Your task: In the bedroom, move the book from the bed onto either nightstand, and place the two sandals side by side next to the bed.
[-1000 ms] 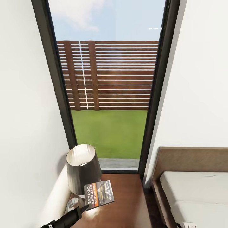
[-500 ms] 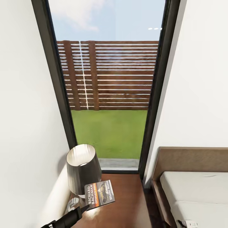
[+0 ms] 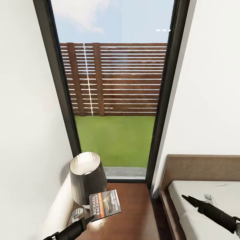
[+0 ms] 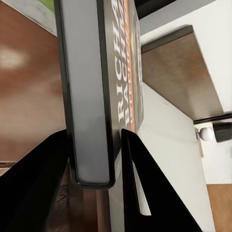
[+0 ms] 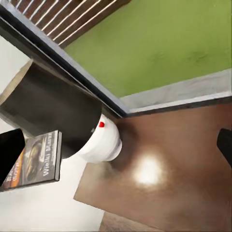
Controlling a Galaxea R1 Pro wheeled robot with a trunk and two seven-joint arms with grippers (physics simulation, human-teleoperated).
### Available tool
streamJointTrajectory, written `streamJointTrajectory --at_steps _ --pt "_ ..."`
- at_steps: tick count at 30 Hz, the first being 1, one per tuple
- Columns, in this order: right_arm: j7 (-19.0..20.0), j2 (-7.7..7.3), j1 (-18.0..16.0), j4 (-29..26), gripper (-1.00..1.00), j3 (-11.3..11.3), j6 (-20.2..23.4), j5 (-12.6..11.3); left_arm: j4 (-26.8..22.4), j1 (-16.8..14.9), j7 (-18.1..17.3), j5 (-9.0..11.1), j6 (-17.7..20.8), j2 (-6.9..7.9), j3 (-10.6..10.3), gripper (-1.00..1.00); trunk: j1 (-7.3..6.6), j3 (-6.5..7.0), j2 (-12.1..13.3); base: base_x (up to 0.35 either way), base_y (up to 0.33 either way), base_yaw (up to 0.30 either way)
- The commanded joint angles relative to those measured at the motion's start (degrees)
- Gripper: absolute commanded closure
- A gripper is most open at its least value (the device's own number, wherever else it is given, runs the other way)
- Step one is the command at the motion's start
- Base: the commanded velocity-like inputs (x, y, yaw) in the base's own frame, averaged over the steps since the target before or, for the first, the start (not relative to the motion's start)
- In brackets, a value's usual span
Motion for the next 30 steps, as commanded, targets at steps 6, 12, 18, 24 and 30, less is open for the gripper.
streamJointTrajectory --at_steps 6,12,18,24,30 --pt "0.4 -0.69 0.0 -14.5 -1.00 0.2 13.8 -0.9 0.0 0.0 -0.2 0.5 0.1 -0.01 -0.4 1.00 0.03 -0.13 -0.1 0.000 0.000 0.000" --pt "0.5 -0.83 0.0 -22.9 -1.00 0.2 26.6 -0.9 0.0 0.0 0.0 0.5 0.1 -0.05 -0.4 1.00 0.03 -0.13 -0.1 0.000 0.000 0.000" --pt "0.5 -0.84 0.0 -25.4 -1.00 0.2 33.4 -1.0 0.1 0.0 0.0 0.5 0.1 -0.40 -0.4 1.00 0.03 -0.13 -0.1 0.000 0.000 0.000" --pt "0.5 -0.70 0.0 -26.9 -1.00 0.1 42.0 -1.4 0.1 0.0 0.0 0.5 0.1 -0.45 -0.4 1.00 0.03 -0.13 -0.1 0.000 0.000 0.000" --pt "0.4 -0.68 0.0 -28.1 -1.00 0.0 43.0 -1.4 0.0 0.0 0.0 0.5 0.1 -0.58 -0.4 1.00 0.03 -0.13 -0.1 0.000 0.000 0.000"
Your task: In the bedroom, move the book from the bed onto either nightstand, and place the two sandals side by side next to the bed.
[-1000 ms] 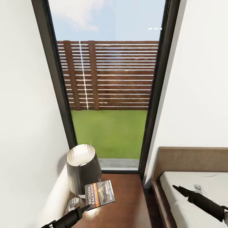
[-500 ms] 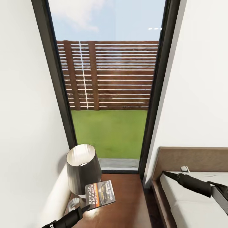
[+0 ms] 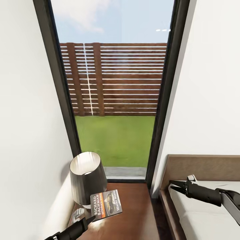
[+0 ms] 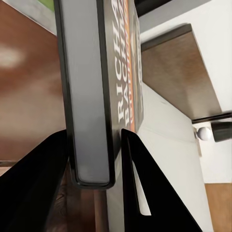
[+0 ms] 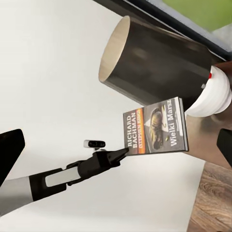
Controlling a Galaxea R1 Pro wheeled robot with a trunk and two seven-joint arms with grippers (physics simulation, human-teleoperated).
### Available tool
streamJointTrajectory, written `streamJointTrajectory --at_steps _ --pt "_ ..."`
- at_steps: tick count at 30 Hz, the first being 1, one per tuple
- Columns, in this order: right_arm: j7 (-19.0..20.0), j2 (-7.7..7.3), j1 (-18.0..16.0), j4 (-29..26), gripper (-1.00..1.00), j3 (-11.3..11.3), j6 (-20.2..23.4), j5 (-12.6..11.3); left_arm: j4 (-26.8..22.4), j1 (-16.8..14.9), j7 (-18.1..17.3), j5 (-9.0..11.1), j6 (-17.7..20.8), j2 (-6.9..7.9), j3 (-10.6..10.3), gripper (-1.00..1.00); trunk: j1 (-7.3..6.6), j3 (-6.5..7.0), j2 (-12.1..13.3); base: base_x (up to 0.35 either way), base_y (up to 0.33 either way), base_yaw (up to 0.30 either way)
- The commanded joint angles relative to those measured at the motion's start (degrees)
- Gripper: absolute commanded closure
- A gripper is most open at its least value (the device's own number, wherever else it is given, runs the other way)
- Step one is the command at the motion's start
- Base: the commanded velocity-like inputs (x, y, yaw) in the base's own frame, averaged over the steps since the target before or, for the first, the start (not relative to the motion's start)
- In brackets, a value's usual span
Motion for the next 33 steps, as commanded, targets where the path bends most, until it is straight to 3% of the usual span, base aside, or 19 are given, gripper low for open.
streamJointTrajectory --at_steps 1,6,7,10,15,33 --pt "0.0 -0.07 -0.1 0.0 -1.00 0.2 0.3 -0.3 0.0 0.0 -0.2 0.6 0.1 -0.10 -0.4 1.00 0.03 -0.12 -0.1 0.000 0.000 0.000" --pt "0.0 -0.06 -0.1 0.0 -1.00 0.1 0.3 -0.3 0.0 0.0 -0.1 0.5 0.1 -0.74 -0.4 1.00 0.03 -0.12 -0.1 0.000 0.000 0.000" --pt "0.0 -0.07 -0.1 0.0 -1.00 0.1 0.3 -0.3 0.0 0.0 0.2 0.5 0.2 -2.42 -0.4 1.00 0.03 -0.12 -0.1 0.000 0.000 0.000" --pt "0.0 -0.06 -0.1 0.0 -1.00 0.1 0.3 -0.3 -0.1 0.0 1.5 0.5 0.3 -3.30 -0.5 1.00 0.03 -0.12 -0.1 0.000 0.000 0.000" --pt "0.0 -0.09 -0.1 0.0 -1.00 0.1 0.3 -0.3 -0.4 0.0 6.6 0.2 0.4 -6.78 -0.3 1.00 0.03 -0.12 -0.1 0.000 0.000 0.000" --pt "0.0 -0.11 -0.1 0.1 -1.00 0.1 0.3 -0.3 -7.4 0.0 10.8 0.3 3.6 -7.92 -0.1 1.00 0.03 -0.12 -0.1 0.000 0.000 0.000"
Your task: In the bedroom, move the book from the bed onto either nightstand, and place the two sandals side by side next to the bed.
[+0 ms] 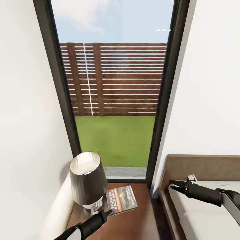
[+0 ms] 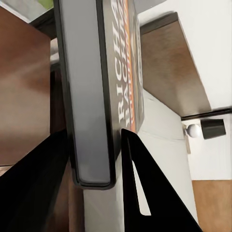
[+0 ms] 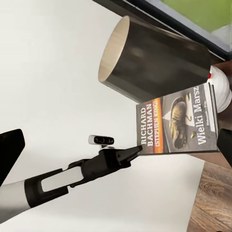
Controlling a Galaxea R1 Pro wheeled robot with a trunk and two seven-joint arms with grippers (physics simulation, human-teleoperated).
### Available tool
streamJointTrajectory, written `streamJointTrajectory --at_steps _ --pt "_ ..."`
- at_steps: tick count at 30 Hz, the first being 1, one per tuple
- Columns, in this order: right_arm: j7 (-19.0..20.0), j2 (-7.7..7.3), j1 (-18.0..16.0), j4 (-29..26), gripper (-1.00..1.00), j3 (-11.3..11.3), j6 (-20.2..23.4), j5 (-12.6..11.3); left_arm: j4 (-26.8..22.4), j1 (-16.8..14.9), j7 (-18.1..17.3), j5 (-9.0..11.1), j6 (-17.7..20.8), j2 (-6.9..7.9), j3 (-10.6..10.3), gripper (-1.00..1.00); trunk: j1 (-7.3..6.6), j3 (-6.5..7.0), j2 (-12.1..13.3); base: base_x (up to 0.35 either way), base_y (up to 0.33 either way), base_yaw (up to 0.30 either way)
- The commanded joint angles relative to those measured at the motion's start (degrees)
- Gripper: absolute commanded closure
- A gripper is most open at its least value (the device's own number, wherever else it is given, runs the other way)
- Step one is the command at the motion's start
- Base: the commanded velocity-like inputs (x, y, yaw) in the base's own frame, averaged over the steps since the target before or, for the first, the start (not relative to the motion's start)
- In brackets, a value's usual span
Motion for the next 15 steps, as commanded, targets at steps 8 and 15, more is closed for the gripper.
streamJointTrajectory --at_steps 8,15 --pt "0.0 -0.07 -0.1 0.6 -1.00 0.2 0.2 -0.3 0.0 -0.1 0.0 0.6 0.4 -0.10 -0.4 1.00 0.03 -0.12 -0.1 0.000 0.000 0.000" --pt "-0.1 -0.04 -0.1 0.5 -1.00 0.2 0.2 -0.3 0.0 -0.1 0.1 0.6 0.4 -0.11 -0.4 1.00 0.03 -0.12 -0.1 0.000 0.000 0.000"
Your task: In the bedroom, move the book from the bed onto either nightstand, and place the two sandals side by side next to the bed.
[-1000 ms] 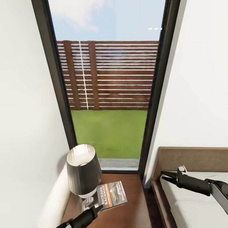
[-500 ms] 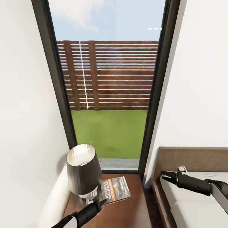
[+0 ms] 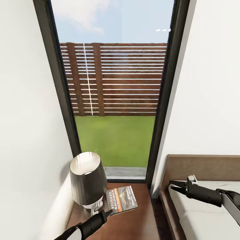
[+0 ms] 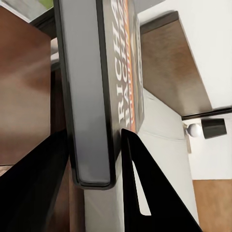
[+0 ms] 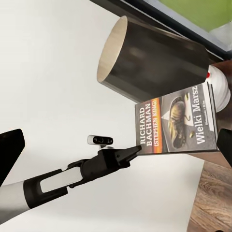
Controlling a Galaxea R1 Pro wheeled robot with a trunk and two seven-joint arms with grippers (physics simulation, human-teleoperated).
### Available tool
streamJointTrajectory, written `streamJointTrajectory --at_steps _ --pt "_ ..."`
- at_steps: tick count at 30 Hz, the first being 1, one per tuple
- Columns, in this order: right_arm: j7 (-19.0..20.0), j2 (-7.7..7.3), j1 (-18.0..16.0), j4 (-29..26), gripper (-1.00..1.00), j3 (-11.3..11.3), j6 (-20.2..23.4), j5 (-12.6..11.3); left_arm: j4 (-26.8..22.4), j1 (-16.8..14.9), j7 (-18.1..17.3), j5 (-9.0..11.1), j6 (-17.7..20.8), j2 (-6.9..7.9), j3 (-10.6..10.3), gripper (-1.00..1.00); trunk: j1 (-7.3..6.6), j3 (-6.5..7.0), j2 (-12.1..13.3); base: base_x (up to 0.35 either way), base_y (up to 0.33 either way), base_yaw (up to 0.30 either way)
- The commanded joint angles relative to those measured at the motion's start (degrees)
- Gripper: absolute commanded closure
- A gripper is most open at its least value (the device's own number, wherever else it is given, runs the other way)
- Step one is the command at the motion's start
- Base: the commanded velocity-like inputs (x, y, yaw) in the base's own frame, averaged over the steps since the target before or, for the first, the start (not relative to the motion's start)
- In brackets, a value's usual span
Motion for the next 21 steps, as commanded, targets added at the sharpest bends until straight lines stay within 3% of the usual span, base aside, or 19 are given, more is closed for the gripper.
streamJointTrajectory --at_steps 1,16,21 --pt "0.0 -0.08 -0.1 0.0 -1.00 0.2 0.3 -0.3 0.0 -0.1 -0.2 0.6 0.4 0.01 -0.2 1.00 0.25 -0.30 -0.5 0.000 0.000 0.000" --pt "0.0 -0.08 -0.1 0.0 -1.00 0.2 0.3 -0.3 0.0 -0.1 -0.3 0.6 0.4 0.01 -0.2 1.00 3.55 -3.00 -6.5 0.000 0.000 0.000" --pt "0.0 -0.02 -0.1 0.0 -1.00 0.2 0.3 -0.3 0.1 -0.1 -0.1 0.6 0.4 0.01 -0.2 1.00 3.55 -3.00 -6.5 0.000 0.000 0.000"
